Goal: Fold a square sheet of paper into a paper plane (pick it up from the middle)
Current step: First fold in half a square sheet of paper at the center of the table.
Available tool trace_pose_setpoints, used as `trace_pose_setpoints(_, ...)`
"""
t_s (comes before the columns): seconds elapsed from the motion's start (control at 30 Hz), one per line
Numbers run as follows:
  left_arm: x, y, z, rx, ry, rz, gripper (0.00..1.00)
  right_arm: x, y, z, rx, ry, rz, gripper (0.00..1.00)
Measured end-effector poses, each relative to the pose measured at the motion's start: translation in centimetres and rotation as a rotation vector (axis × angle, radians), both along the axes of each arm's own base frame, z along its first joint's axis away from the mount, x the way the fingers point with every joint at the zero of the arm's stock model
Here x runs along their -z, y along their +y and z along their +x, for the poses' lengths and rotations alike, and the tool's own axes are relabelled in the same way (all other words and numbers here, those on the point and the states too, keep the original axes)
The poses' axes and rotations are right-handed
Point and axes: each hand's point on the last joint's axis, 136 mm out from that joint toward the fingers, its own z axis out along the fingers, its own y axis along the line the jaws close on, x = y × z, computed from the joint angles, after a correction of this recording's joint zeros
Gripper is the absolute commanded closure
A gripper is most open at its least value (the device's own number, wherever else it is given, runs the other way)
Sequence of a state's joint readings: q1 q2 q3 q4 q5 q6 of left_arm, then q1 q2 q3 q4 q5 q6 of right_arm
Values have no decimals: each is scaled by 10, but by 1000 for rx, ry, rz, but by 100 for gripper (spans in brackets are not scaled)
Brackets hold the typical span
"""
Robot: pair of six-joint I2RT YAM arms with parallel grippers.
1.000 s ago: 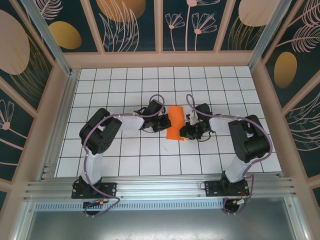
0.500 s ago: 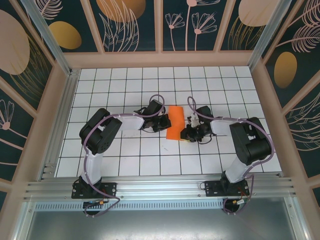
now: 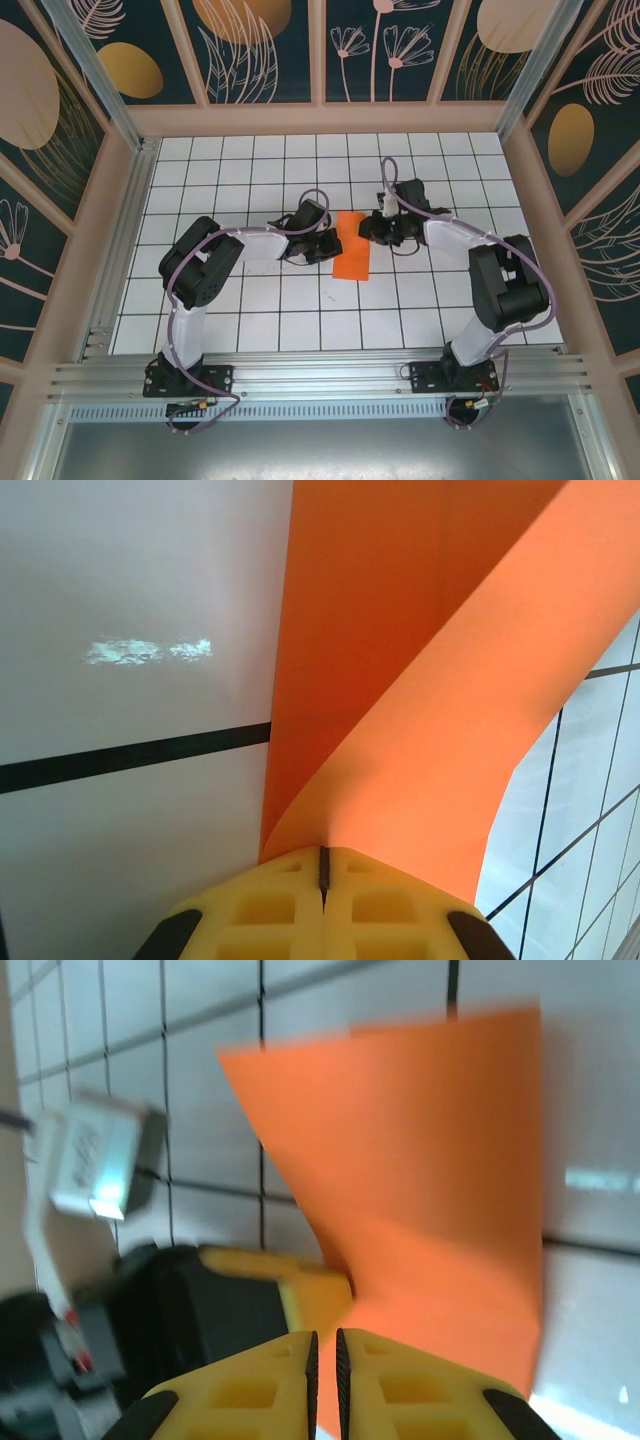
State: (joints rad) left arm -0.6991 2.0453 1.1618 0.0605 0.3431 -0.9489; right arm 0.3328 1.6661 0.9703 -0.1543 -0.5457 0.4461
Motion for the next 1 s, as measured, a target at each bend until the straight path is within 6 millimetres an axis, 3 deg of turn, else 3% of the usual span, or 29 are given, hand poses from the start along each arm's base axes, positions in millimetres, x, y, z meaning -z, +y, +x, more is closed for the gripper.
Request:
trace_pose_setpoints(0.13,0,0,0,2,-2,1,100,16,3,18,28,23,-11,84)
trace_pose_setpoints(0.3,0,0,0,3,-2,1,100,55,2,13,30,124,-29,84)
trace_pose_setpoints(0.4,0,0,0,4,-3,2,100,65,-2,14,39,149,-32,84)
trace_pose_setpoints(0.8,0,0,0,10,-8,4,100,62,-6,25,71,141,4,84)
trace_pose_setpoints(1.0,0,0,0,16,-13,7,100,64,-7,44,91,113,-8,84)
